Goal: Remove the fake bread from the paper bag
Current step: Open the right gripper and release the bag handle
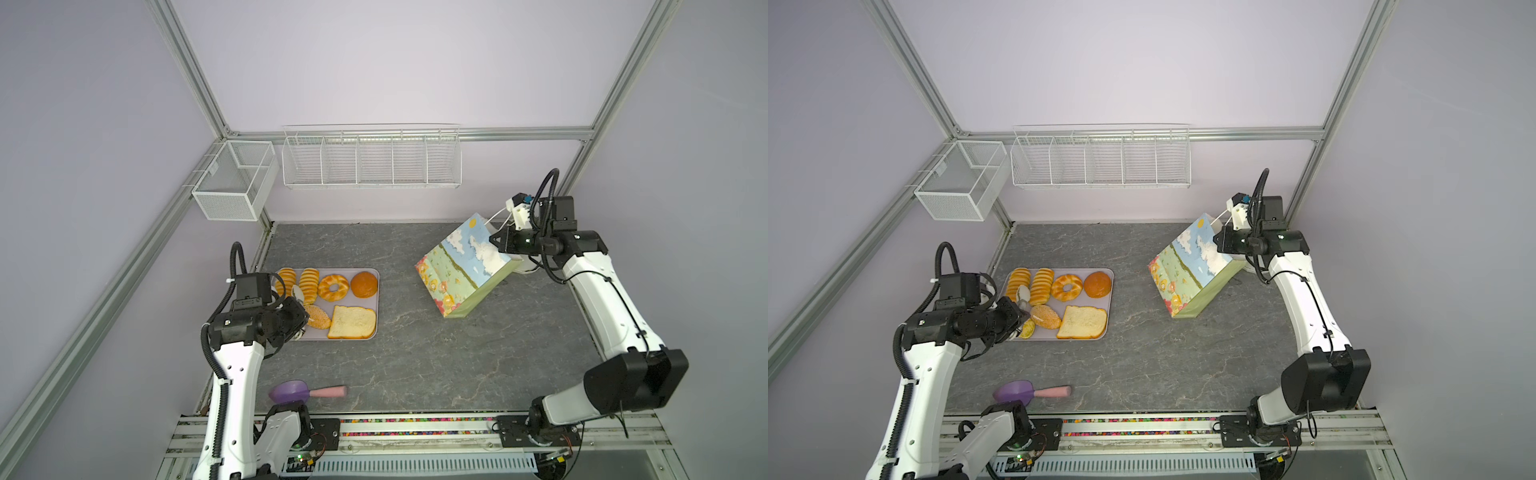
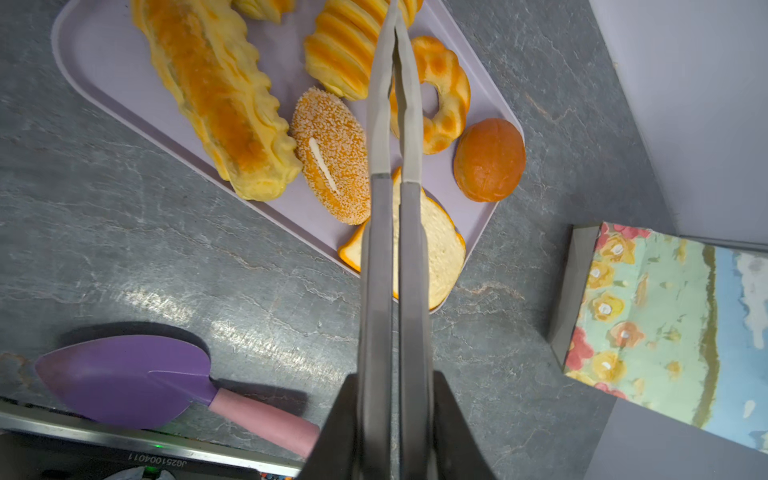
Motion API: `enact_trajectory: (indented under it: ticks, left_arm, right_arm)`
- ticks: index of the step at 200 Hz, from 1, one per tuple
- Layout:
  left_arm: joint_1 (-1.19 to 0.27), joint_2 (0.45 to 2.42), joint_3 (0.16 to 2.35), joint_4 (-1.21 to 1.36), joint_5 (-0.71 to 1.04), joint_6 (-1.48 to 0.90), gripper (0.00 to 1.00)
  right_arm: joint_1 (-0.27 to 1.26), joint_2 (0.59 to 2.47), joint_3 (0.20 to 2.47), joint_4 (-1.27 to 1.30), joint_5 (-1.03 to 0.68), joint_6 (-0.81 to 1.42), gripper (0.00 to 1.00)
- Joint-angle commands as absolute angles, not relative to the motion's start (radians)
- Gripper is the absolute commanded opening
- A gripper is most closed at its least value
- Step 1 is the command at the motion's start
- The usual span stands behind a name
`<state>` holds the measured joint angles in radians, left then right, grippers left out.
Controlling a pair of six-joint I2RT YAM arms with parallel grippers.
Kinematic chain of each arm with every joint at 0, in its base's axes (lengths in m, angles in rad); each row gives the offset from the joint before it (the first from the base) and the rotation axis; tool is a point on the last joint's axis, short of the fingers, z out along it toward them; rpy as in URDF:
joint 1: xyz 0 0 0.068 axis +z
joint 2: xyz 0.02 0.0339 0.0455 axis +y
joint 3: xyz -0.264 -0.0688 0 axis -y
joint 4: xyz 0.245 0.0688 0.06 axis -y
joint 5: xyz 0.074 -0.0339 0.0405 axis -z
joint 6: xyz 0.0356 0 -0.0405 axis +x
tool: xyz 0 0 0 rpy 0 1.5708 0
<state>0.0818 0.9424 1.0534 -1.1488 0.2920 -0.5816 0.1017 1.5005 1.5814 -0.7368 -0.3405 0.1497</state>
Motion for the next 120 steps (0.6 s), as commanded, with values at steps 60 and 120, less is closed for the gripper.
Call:
enact_trajectory:
  ticks: [60,120]
  left_arm:
    - [0.028,0.96,1.02,-1.097,0.233,-0.558,0.25]
    - [0.028,0.951,1.042,-1.122,0.142,-0.557,0.34]
  right_arm:
    - [0.26,1.642,1.722,-0.871,-0.027,-0.004,0.29]
    - [0.355,1.659,1.8,-0.912,0.021,-0.003,0.52]
